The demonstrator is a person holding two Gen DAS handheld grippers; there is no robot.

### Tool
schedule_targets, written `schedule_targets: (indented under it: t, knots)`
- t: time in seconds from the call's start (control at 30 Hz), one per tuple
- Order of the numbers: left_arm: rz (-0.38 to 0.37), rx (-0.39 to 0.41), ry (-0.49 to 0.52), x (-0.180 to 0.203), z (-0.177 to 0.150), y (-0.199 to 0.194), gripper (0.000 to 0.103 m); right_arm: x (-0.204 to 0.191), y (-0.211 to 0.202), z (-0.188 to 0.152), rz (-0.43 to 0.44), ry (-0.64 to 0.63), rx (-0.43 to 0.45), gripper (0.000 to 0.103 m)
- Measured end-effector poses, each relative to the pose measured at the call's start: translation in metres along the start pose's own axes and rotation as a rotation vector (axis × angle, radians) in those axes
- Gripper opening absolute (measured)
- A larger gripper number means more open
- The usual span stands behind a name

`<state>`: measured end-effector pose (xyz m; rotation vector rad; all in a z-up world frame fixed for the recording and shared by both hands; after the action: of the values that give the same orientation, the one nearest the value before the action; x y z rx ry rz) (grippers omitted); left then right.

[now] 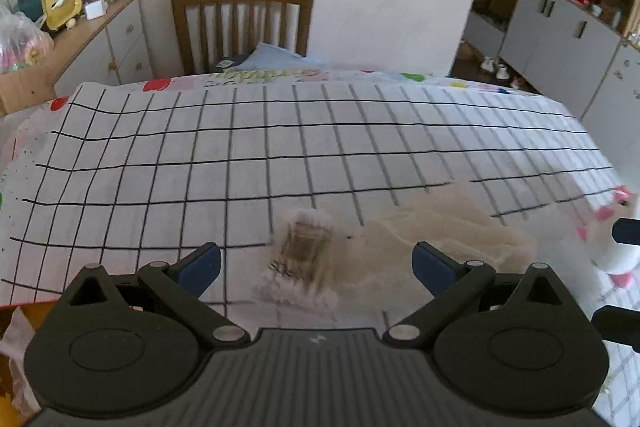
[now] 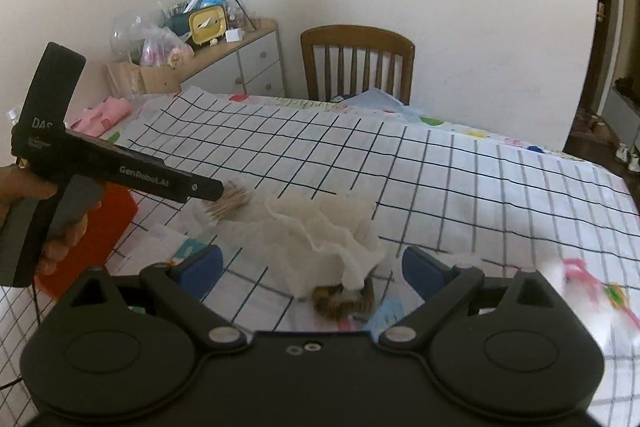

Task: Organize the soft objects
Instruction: 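Move left tool toward the cotton swab pack while right tool approaches the white gauze cloth, then close left tool on the cotton swab pack while right tool pinches the gauze cloth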

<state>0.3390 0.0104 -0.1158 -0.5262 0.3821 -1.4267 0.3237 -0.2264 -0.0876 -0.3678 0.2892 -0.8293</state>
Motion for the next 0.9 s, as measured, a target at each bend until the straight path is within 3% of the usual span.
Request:
schedule_targets:
  t: [0.37, 0.6, 0.8, 0.9]
  knots:
    - [0.072, -0.069, -0.026, -0.018, -0.007, 0.045, 0.102, 0.004, 0.078, -0.012, -0.001, -0.026, -0.092, 0.096]
    - [0.048, -0.072, -0.002, -0.018, -0.011, 0.055, 0.101, 0.007, 0.109, -0.022, -0.013, -0.02, -0.14, 0.095]
    - [0.029, -0.092, -0.014, -0.017, -0.018, 0.06, 0.086, 0.007, 0.121, -0.03, -0.019, -0.015, -0.178, 0.088]
    - [0.029, -0.094, -0.025, -0.016, -0.02, 0.059, 0.074, 0.004, 0.123, -0.031, -0.034, -0.03, -0.178, 0.082]
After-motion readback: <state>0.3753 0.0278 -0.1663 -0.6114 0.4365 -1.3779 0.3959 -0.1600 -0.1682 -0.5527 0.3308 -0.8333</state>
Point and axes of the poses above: each gripper's, at about its wrist camera, not at the fingertips, and y roughly the way its jaws point, x to its right, z to its top, the point moved 2 cm from there along y, roughly the way its jaws point, and after that the axes turned 15 degrees about x, right-handed, at the moved point
